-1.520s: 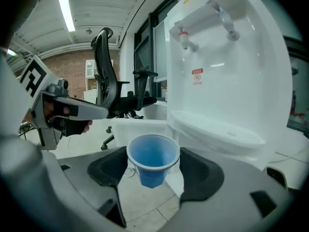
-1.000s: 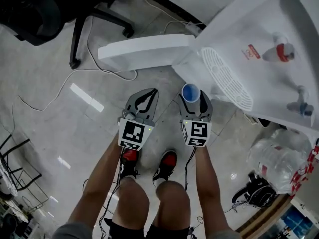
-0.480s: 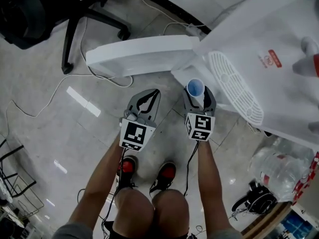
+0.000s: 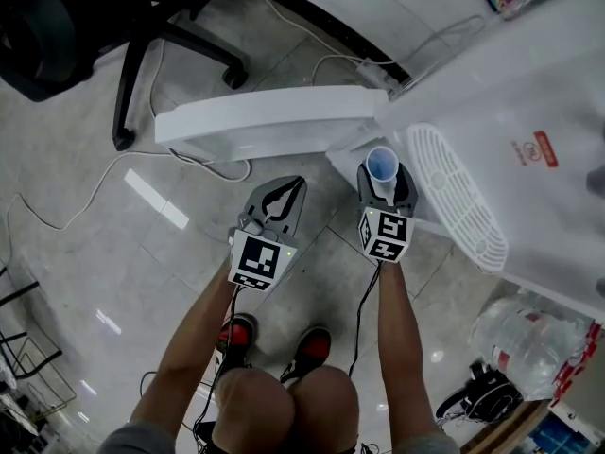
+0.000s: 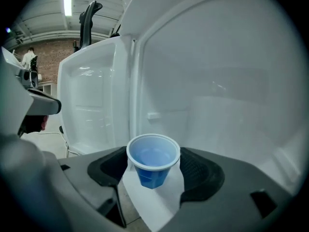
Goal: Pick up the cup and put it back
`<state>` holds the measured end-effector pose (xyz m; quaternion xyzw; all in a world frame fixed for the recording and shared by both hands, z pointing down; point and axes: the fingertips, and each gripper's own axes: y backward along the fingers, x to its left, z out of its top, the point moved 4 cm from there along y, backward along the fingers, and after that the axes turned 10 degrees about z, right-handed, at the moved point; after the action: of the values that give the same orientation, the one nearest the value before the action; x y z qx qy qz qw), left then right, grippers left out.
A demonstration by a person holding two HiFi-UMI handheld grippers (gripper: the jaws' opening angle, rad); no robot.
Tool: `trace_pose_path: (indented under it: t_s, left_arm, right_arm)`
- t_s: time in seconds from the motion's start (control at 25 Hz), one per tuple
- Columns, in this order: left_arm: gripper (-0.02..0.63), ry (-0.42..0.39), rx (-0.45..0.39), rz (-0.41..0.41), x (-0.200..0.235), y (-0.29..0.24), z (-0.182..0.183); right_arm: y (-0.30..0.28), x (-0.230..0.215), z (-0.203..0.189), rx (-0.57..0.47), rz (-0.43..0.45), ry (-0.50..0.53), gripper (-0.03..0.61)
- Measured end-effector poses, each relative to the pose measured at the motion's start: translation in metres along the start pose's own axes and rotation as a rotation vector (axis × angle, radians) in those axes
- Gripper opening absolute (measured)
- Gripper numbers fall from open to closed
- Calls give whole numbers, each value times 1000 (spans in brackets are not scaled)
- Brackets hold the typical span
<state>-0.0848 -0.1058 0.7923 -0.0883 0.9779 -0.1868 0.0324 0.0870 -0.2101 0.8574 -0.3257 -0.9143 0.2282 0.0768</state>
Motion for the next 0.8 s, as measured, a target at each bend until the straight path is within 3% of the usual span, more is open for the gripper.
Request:
trace_pose_path:
  t_s: [0.8]
  left_arm:
    - [25, -18, 2, 10, 3, -16, -6]
  right_arm:
    - [-26, -22, -19, -9, -49, -31, 344]
